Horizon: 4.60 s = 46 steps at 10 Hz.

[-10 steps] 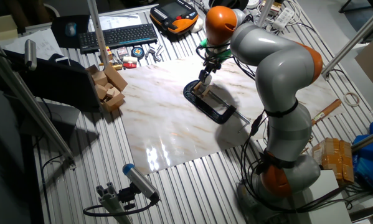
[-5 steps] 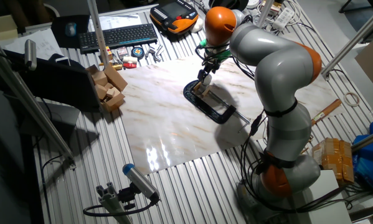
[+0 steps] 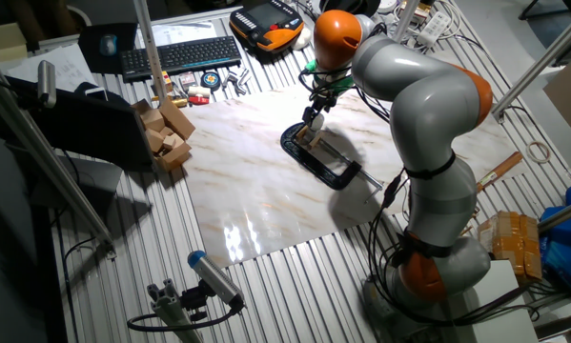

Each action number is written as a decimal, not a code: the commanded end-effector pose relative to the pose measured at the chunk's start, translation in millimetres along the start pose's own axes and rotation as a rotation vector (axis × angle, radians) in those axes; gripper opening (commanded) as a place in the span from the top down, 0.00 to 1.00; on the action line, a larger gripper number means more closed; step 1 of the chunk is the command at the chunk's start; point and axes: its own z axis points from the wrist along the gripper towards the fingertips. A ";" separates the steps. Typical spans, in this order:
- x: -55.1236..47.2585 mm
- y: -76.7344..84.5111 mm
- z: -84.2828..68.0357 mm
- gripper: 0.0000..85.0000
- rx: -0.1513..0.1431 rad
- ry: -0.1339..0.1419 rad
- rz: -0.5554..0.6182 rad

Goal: Take out the light bulb by rotating it

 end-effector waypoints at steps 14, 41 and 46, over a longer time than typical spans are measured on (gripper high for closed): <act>0.2 0.5 -0.6 0.20 -0.001 -0.004 -0.049; 1.9 0.5 -1.3 1.00 -0.033 0.050 -0.365; 3.1 0.0 -3.6 1.00 -0.035 0.060 -0.416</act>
